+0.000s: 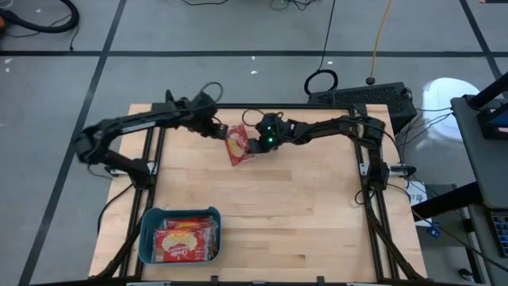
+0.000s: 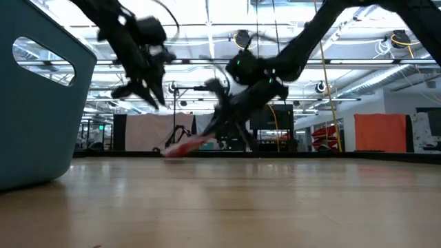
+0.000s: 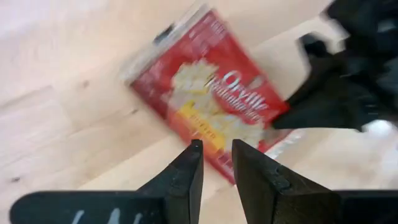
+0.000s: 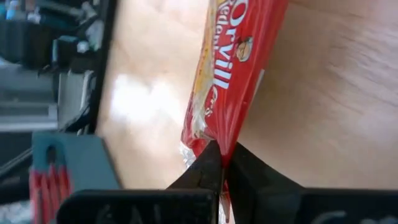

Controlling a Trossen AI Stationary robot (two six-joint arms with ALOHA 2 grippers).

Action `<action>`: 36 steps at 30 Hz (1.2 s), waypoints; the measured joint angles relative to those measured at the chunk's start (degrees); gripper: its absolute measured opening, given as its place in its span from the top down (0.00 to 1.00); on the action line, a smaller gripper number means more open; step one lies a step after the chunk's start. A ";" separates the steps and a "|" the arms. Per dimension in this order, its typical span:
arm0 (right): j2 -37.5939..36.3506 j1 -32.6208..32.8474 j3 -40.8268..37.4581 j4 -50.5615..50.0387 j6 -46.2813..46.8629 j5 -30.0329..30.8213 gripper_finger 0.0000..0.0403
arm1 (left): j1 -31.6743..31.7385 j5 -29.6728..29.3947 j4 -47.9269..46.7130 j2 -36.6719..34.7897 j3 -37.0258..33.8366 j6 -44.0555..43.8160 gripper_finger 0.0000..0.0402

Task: Sort popcorn bags into baskets
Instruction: Put the popcorn sachet into the bin

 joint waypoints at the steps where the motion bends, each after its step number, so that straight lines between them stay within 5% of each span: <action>1: -1.50 -0.15 0.02 -1.19 -1.48 -0.28 0.99 | -0.02 -0.31 0.05 -2.11 0.02 -0.17 0.78; 14: -25.85 -0.54 0.09 -27.76 -19.38 1.59 1.00 | -1.39 -12.81 1.34 -16.12 0.07 -2.55 0.78; 29: -46.19 -0.32 0.15 -48.45 -35.72 3.20 1.00 | -8.26 -9.97 22.03 -16.50 0.53 -7.69 0.54; 36: -48.38 4.55 3.38 -51.07 -41.70 3.02 1.00 | -13.39 -9.58 17.23 -14.48 11.92 -0.62 0.49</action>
